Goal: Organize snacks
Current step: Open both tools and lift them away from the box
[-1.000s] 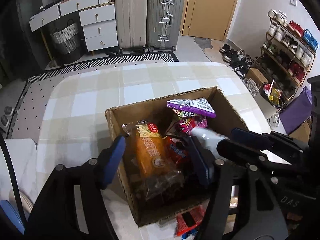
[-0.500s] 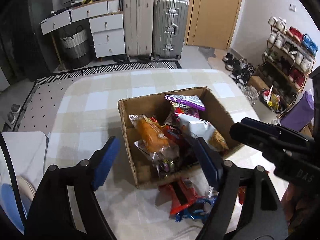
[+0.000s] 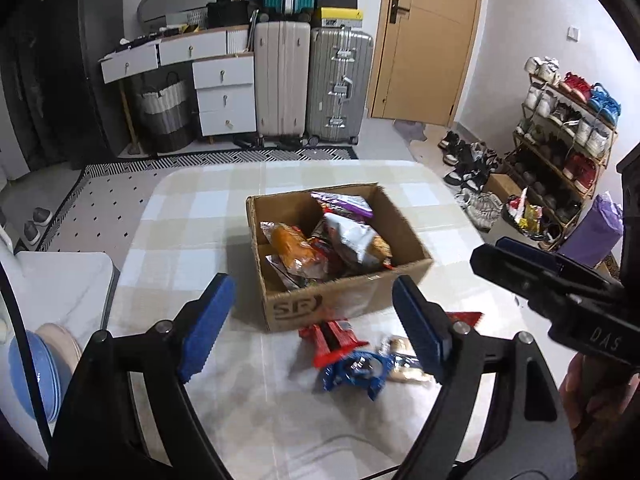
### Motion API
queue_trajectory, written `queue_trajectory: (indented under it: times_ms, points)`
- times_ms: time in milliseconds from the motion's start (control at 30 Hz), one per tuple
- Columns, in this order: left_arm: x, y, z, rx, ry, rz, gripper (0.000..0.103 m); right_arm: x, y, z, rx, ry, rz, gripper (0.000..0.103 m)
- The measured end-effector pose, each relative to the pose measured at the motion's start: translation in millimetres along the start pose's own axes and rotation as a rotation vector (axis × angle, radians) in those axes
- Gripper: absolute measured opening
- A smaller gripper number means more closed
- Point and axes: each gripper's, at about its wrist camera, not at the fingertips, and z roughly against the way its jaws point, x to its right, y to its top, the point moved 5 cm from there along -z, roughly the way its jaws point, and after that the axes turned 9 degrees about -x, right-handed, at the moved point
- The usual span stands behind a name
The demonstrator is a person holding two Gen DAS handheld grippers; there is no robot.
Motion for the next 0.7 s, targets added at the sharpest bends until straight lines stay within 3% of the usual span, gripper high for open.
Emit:
queue_trajectory:
  times_ms: [167,400,500,633,700]
  points:
    - [22,-19,55,0.060,0.013,-0.037,0.082,-16,-19,37,0.048,-0.010,0.019,0.077]
    - [51,-54,131,0.140,-0.001,-0.058,0.084,-34,-51,95,0.125,0.006,0.039,0.079]
    - [61,-74,157,0.168,0.010,-0.066,0.088,-39,-70,114,0.151,0.005,0.044,0.080]
    - [66,-99,175,0.197,0.041,-0.069,0.102,-36,-97,133,0.177,-0.004,0.070,0.089]
    - [67,-114,178,0.196,0.024,-0.066,0.102,-29,-111,139,0.181,-0.028,0.067,0.089]
